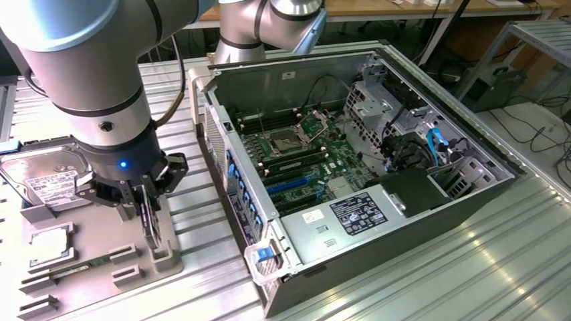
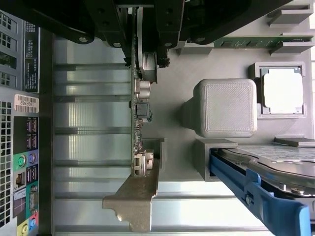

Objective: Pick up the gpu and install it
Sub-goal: 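Pick up the gpu and move the gpu toward the slot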

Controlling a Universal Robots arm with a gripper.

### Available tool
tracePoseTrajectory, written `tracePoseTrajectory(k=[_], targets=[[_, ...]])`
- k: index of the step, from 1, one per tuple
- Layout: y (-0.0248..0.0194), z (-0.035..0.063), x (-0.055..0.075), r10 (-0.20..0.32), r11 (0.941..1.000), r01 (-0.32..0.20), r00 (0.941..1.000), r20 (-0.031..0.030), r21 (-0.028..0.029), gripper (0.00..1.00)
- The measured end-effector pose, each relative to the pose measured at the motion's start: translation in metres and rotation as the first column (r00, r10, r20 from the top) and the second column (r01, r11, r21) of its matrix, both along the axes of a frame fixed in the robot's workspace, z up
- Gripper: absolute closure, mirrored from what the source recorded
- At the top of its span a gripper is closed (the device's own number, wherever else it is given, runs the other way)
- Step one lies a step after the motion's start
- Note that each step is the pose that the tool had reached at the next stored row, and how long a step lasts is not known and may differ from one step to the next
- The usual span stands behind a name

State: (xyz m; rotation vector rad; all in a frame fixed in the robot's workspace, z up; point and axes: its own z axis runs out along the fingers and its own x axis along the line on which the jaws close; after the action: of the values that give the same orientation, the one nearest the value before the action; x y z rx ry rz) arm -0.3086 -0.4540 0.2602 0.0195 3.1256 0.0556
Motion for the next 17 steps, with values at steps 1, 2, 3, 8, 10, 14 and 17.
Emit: tracePoseTrajectory(k=[1,2,3,8,10,14,17], targets=[[0.0,0.0006,0.0,0.0,1.0,0.0,1.0,-0.0001,-0.0004,0.72],[0.0,0.0012,-0.0001,0.0,1.0,0.0,1.0,-0.0001,-0.0006,0.72],[0.0,0.0017,0.0,0.0,1.0,0.0,1.0,0.0,-0.0006,0.72],[0.0,0.0047,0.0,0.0,1.0,0.0,1.0,0.0,-0.0013,0.72],[0.0,0.0058,0.0,0.0,1.0,0.0,1.0,0.0,-0.0014,0.72],[0.0,0.0077,0.0,0.0,1.0,0.0,1.0,0.0,-0.0019,0.72],[0.0,0.0093,0.0,0.0,1.0,0.0,1.0,0.0,-0.0023,0.72]])
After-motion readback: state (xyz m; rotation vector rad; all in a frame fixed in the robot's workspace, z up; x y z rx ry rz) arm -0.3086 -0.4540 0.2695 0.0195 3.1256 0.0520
